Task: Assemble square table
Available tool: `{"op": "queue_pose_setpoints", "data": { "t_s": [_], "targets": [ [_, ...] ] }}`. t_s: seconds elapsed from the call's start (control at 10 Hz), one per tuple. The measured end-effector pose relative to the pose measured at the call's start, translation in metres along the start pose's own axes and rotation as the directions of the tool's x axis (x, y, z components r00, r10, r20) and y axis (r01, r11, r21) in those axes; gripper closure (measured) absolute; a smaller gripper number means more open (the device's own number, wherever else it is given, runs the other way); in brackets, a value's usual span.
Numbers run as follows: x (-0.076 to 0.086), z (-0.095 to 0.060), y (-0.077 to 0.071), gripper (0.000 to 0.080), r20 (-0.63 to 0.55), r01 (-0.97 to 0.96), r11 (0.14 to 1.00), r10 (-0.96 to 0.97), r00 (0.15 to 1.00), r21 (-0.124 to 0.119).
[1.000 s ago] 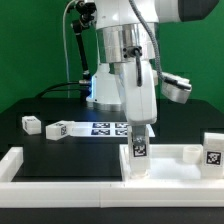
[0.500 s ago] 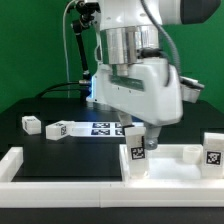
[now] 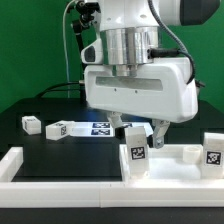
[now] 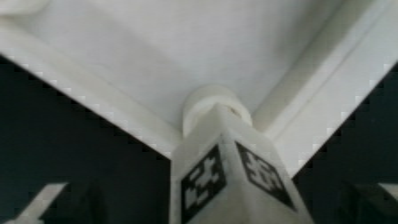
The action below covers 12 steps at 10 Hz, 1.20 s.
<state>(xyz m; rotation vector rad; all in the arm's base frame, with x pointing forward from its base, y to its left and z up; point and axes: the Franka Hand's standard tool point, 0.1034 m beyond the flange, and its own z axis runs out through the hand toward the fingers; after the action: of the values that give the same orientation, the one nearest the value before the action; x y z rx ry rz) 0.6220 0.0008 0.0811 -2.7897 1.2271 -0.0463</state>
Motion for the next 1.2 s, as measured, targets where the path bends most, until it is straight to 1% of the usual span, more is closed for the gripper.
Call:
{"op": "queue_pose_setpoints", "data": {
  "t_s": [0.1,0.2,0.3,0.4,0.6,0.7,0.9,1.0,1.1,1.2],
  "targets": [
    [0.0005,-0.0006,-0.0048,0.0151,-0.035,0.141,0.990,-0.140,0.989,0.022],
    [0.0002,0.0004,-0.0048,0.0151,-0.040,0.252,0.967,-0.251,0.967,0.031],
    [0.0046,-0.0015,-0.0025,0.0151,-0.038,0.314,0.949,-0.312,0.949,0.042],
    [0.0078,-0.0032,-0.0016,0.0151,-0.044,0.382,0.923,-0.380,0.924,0.039],
    [0.0084,-0.0020,-0.0002,0.0151,-0.047,0.494,0.869,-0.493,0.869,0.025],
    [0.0086,-0.0018,0.0001,0.0151,-0.047,0.516,0.856,-0.514,0.856,0.024],
    [0.0084,-0.0014,0.0002,0.0161,-0.046,0.490,0.871,-0.489,0.871,0.026],
    [0.0081,-0.0011,0.0000,0.0161,-0.044,0.446,0.894,-0.445,0.894,0.030],
    [0.0078,-0.0009,-0.0001,0.0323,-0.041,0.383,0.923,-0.381,0.923,0.033],
    [0.0077,-0.0009,-0.0002,0.0506,-0.040,0.352,0.935,-0.351,0.936,0.035]
  ]
}}
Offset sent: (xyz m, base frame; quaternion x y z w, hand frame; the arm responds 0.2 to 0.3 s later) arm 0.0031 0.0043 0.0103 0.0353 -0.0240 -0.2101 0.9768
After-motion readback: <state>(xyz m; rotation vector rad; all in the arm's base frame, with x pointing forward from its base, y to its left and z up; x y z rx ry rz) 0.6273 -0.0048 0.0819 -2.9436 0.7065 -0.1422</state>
